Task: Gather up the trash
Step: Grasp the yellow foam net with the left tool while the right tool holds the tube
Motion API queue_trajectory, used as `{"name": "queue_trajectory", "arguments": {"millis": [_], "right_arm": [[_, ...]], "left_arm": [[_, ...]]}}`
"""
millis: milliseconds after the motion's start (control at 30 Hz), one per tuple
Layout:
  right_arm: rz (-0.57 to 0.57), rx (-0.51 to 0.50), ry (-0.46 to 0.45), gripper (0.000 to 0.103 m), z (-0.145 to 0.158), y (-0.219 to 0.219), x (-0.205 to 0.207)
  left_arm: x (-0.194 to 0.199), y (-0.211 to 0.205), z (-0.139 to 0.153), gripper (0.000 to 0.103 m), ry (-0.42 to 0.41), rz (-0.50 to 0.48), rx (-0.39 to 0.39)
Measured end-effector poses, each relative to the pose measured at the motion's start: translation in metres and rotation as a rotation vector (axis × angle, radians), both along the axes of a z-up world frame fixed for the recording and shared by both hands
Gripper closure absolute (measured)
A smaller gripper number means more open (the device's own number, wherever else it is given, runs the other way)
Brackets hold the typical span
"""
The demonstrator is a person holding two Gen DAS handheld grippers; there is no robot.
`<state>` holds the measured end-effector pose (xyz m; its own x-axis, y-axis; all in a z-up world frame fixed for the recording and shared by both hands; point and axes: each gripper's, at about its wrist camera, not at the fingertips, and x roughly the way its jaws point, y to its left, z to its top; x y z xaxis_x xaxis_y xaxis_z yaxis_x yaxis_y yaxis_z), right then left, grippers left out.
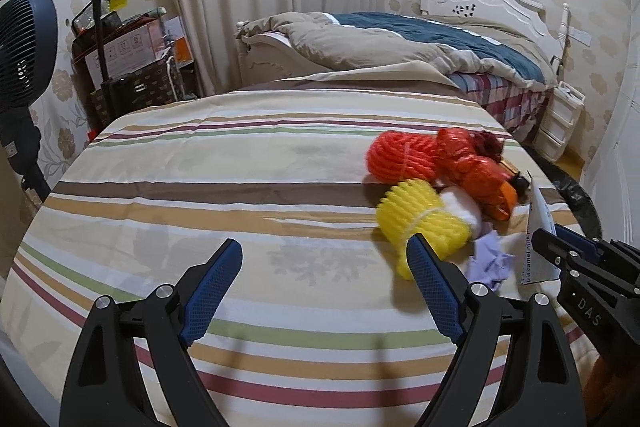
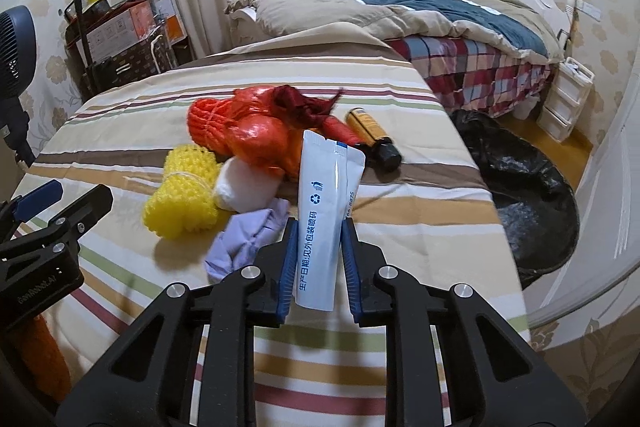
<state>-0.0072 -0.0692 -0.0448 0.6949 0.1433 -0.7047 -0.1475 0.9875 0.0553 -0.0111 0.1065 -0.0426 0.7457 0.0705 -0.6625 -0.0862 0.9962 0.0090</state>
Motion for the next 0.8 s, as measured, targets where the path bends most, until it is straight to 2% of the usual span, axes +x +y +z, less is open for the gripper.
{"name": "queue_trajectory", "arguments": {"millis": [233, 467, 700, 767, 800], "right_arm": [[-0.05, 0.001, -0.01, 0.082, -0.003, -0.024, -0.003], [-0.089, 0.015, -0.019, 0.082, -0.007, -0.046, -0.005], [-0.101, 0.04, -0.013, 0.082, -0.012, -0.06, -0.003], [-0.1, 0.042, -0.013, 0.082, -0.013, -0.06, -0.003], [-0.1, 0.042, -0.013, 0.082, -0.013, -0.059, -0.003]], "left_arm": [[0.002, -0.021, 0.002, 0.016, -0.002, -0.049, -0.022], [0.015, -0.042, -0.004, 0.015, 0.003, -0.06, 0.015], [0.03, -0.043, -0.018, 0.015, 0.044, -0.05, 0.037], [0.031, -0.041, -0.023, 0.022, 0.061, -0.061, 0.018], [0.031, -0.041, -0.024, 0.031, 0.065, -0.075, 0.004]]}}
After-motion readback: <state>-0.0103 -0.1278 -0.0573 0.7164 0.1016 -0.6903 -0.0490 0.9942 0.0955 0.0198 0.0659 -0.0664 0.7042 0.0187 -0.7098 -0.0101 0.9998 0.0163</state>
